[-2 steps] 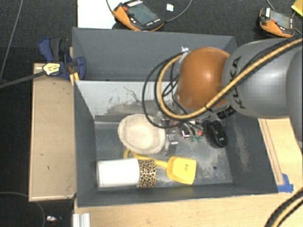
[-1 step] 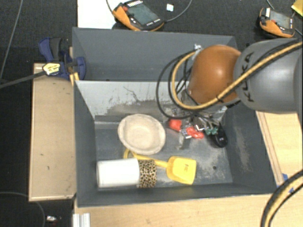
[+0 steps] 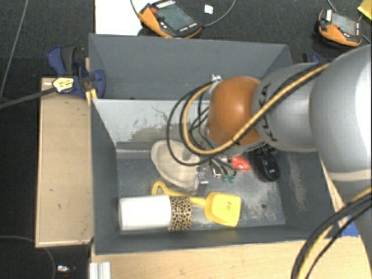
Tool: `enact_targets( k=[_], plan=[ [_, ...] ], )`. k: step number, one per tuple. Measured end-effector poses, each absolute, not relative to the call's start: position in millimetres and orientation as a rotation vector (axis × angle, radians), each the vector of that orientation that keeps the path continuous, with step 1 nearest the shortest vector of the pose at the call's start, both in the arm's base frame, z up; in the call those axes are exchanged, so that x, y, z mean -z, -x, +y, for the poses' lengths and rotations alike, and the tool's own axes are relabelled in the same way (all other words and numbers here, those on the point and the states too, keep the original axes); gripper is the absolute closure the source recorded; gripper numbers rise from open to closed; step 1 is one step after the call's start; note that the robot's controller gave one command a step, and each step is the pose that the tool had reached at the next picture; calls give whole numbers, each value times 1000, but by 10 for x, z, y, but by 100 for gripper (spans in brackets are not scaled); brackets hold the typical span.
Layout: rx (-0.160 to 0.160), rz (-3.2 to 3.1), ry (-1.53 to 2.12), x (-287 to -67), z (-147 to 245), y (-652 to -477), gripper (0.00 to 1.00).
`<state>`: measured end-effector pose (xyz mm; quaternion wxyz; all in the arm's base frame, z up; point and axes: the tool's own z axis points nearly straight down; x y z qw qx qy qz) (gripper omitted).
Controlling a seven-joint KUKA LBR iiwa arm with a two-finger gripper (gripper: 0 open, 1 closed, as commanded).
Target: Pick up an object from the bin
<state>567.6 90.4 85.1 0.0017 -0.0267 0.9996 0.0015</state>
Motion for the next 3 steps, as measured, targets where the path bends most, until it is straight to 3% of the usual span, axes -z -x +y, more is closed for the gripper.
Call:
enact_targets(
  k=[1,2,3],
  plan=[
    [-5,3131,63,-855,899,-5672,0],
    [-3,3100,417,-725,1198,-5492,100],
    [-3,3100,416,-725,1198,-5492,100]
  ],
)
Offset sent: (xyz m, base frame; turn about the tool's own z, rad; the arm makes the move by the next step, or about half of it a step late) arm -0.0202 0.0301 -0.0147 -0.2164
